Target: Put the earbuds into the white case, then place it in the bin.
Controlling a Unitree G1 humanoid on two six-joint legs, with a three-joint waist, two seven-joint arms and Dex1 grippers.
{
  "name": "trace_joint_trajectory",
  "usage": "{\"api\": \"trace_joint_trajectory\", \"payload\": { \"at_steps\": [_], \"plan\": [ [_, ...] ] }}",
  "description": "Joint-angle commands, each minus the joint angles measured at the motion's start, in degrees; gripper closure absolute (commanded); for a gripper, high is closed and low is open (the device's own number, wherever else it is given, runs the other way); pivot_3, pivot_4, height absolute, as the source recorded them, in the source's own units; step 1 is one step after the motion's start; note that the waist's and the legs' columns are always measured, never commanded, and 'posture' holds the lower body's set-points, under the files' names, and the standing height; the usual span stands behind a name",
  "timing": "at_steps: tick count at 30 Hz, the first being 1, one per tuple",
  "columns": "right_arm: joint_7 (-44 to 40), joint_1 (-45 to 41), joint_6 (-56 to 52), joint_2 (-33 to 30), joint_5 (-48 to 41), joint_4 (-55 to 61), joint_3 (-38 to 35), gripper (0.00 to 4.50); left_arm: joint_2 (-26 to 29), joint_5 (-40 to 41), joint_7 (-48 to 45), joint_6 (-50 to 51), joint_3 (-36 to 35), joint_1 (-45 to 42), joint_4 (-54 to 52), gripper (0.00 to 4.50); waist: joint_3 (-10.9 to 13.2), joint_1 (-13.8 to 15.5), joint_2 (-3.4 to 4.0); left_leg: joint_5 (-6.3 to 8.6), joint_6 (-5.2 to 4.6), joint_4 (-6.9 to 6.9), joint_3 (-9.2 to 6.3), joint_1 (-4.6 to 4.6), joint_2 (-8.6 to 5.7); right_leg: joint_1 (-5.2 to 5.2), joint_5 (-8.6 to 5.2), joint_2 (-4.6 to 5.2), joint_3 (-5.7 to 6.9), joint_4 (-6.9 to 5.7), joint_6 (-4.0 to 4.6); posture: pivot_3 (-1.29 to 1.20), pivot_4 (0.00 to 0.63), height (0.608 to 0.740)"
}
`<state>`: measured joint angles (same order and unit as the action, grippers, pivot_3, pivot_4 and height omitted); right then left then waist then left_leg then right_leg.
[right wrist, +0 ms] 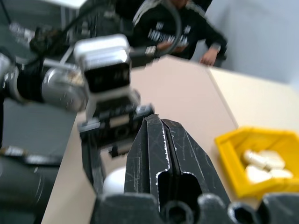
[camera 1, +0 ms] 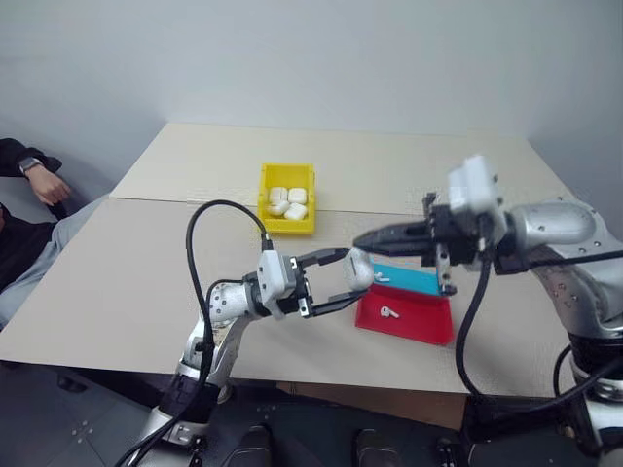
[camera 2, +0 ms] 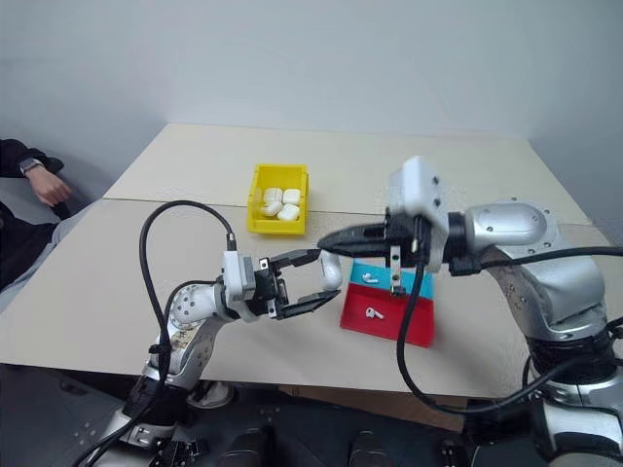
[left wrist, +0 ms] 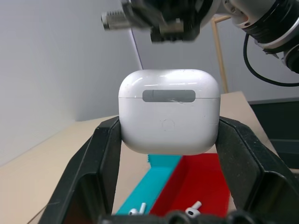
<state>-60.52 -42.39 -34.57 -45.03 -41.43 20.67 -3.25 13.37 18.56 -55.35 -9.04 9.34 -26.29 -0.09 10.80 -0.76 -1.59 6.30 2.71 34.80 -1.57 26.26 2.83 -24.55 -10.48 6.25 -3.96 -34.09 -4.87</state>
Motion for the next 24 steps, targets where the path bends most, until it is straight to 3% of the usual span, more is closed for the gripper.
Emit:
{"api": "trace_joint_trajectory", "payload": {
  "at_steps": [1, 4, 6, 12, 18, 19, 23, 24],
  "plan": [
    [4.5, 0.4, -0.6, -0.2, -0.8, 0.0, -5.2, 4.47, -3.0, -12.8, 20.3, 3.5, -2.4, -8.6, 7.8, 1.75, 0.0, 0.5, -0.01, 0.0, 0.0, 0.06, -0.02, -0.01, -0.01, 0.08, 0.01, 0.0, 0.01, 0.0, -0.02, 0.0, 0.15, 0.74],
    [6.8, 3.7, -1.4, -0.3, -1.6, 1.1, -7.4, 4.47, -6.7, -21.3, 40.8, 2.2, -5.2, -19.8, 24.0, 1.75, 0.0, 1.4, -0.04, 0.0, 0.0, 0.29, -0.05, 0.01, -0.06, 0.2, 0.09, 0.0, 0.01, 0.05, -0.16, 0.0, 0.15, 0.74],
    [8.4, 5.8, -2.1, -0.1, -2.5, 2.1, -8.7, 4.47, -7.4, -22.5, 48.4, 3.6, -7.4, -26.3, 33.1, 1.75, 0.0, 1.3, -0.05, 0.0, 0.0, 0.33, -0.04, 0.02, -0.09, 0.25, 0.09, 0.01, -0.02, 0.14, -0.17, 0.0, 0.15, 0.74],
    [11.1, 10.5, -3.0, -0.9, -1.9, 5.3, -8.4, 4.47, -5.8, -23.3, 51.9, -2.6, -9.0, -36.6, 52.9, 1.75, 0.0, 0.9, -0.04, -0.01, -0.01, -0.22, -0.07, 0.02, -0.09, -0.03, -0.05, -0.02, 0.0, 0.02, -0.36, 0.0, 0.15, 0.74],
    [13.7, 12.0, -4.2, -1.3, -1.6, 6.7, -8.1, 4.47, -5.9, -22.7, 55.8, -2.1, -10.9, -43.1, 66.6, 1.75, 0.0, 1.2, -0.07, -0.2, -0.29, -0.39, -0.06, 0.1, -0.1, -0.1, -0.03, -0.02, -0.01, 0.11, -0.79, 0.0, 0.15, 0.74],
    [13.9, 12.3, -4.3, -1.4, -1.4, 6.9, -7.9, 4.5, -5.8, -22.4, 55.1, -2.4, -11.2, -43.6, 67.4, 1.19, 0.0, 1.3, -0.07, -0.17, -0.26, -0.4, -0.06, 0.11, -0.11, -0.1, -0.05, -0.02, -0.01, 0.09, -0.81, 0.0, 0.15, 0.74],
    [14.7, 12.9, -4.8, -1.7, -0.9, 6.9, -7.7, 4.5, -5.3, -22.4, 53.1, -3.5, -11.7, -44.9, 68.2, 0.16, 0.0, 1.5, -0.08, 0.02, 0.08, -0.38, -0.05, 0.11, -0.11, -0.09, -0.05, -0.02, -0.01, 0.09, -0.8, 0.0, 0.15, 0.74],
    [14.8, 13.1, -4.9, -1.7, -0.9, 6.8, -7.7, 4.5, -5.4, -22.0, 52.9, -4.2, -12.1, -44.9, 67.7, 0.08, 0.0, 1.5, -0.07, 0.02, 0.1, -0.36, -0.06, 0.11, -0.11, -0.09, -0.05, -0.02, -0.01, 0.08, -0.8, 0.0, 0.15, 0.74]
  ]
}}
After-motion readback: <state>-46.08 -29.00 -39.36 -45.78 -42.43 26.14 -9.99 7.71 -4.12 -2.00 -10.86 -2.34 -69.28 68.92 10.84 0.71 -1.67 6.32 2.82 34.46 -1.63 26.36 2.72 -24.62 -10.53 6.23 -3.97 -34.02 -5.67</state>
